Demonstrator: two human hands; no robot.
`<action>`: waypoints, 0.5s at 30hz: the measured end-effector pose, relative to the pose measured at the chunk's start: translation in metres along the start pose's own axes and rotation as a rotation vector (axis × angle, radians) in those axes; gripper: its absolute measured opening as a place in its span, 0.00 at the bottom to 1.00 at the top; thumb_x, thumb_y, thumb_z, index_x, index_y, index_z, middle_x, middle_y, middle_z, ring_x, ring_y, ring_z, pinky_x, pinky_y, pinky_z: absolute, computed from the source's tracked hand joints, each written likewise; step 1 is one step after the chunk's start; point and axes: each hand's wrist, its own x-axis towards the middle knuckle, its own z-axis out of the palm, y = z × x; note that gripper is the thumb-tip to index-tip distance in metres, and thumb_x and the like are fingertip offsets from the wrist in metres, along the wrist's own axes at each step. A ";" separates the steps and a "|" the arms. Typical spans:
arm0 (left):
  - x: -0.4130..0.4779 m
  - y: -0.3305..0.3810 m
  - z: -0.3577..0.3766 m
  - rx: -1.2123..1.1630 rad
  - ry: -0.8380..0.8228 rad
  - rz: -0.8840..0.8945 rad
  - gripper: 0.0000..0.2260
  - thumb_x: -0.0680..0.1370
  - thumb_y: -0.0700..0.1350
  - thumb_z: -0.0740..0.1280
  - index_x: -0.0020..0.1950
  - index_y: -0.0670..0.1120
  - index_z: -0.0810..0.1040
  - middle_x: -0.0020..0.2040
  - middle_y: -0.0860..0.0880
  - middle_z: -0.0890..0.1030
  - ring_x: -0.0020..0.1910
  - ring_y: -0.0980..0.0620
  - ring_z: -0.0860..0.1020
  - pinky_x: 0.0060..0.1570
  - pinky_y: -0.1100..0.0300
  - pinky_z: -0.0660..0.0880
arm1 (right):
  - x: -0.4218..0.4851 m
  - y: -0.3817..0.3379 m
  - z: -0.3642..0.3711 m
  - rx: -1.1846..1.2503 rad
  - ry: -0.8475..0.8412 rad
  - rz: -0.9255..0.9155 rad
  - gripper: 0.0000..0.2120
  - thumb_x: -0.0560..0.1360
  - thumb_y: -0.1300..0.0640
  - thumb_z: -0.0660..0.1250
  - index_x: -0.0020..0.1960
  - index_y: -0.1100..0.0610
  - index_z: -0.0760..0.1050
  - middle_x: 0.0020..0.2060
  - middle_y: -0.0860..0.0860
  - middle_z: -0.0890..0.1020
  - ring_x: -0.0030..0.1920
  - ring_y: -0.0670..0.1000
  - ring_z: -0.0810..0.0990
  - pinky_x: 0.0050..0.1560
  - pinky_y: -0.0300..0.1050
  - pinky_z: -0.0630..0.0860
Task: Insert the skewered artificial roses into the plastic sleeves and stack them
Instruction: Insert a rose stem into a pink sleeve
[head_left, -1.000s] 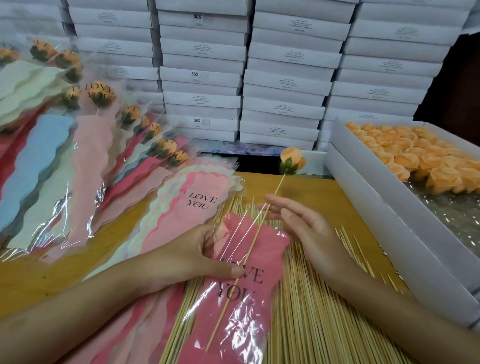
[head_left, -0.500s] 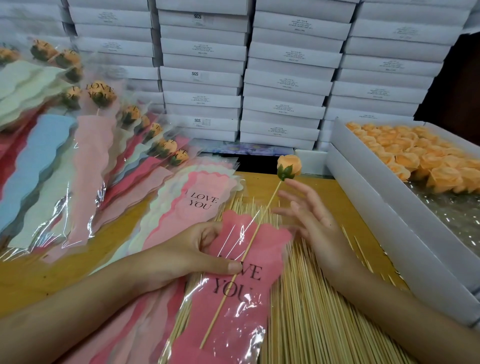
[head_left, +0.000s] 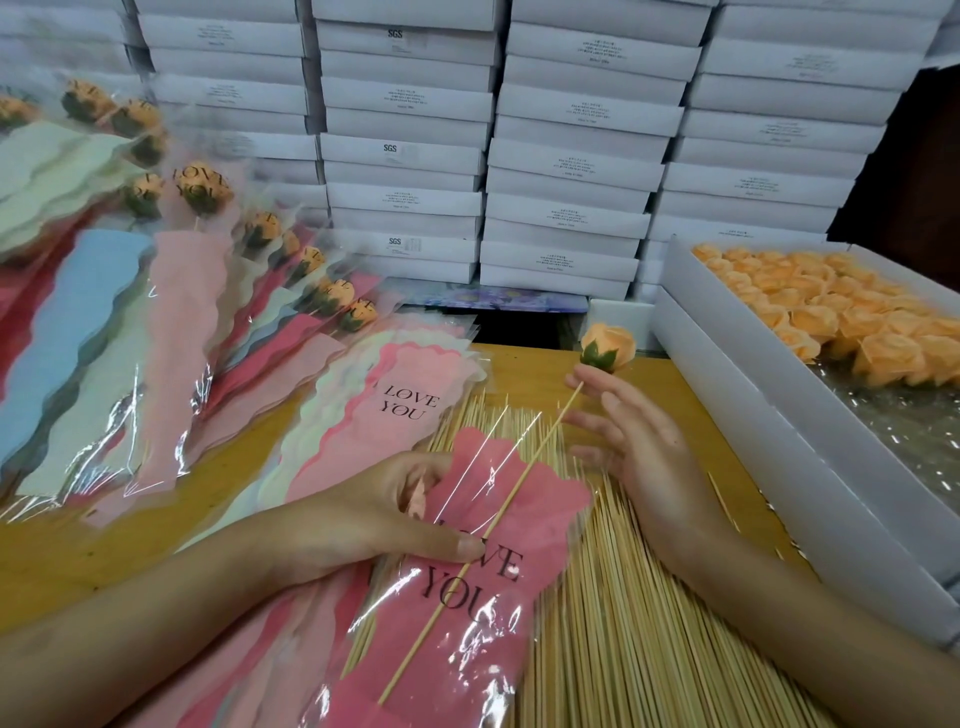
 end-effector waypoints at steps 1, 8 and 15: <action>0.000 0.000 0.000 -0.006 0.002 -0.014 0.37 0.62 0.50 0.81 0.58 0.29 0.69 0.52 0.44 0.63 0.51 0.43 0.59 0.53 0.49 0.50 | 0.000 0.000 0.000 -0.007 -0.007 -0.005 0.15 0.83 0.58 0.55 0.62 0.49 0.77 0.58 0.44 0.82 0.52 0.44 0.83 0.43 0.37 0.79; 0.002 -0.008 -0.005 0.008 0.061 -0.065 0.40 0.59 0.49 0.81 0.67 0.38 0.72 0.63 0.40 0.75 0.61 0.41 0.74 0.68 0.37 0.65 | -0.005 -0.003 0.003 -0.114 -0.101 -0.049 0.17 0.84 0.57 0.53 0.62 0.52 0.79 0.56 0.45 0.84 0.56 0.46 0.82 0.51 0.40 0.79; 0.003 -0.009 -0.007 -0.024 0.040 -0.068 0.34 0.62 0.46 0.80 0.66 0.41 0.74 0.63 0.37 0.77 0.63 0.44 0.76 0.68 0.44 0.69 | -0.009 -0.004 0.005 -0.145 -0.178 -0.077 0.18 0.83 0.58 0.52 0.55 0.54 0.82 0.51 0.48 0.86 0.53 0.48 0.83 0.54 0.44 0.77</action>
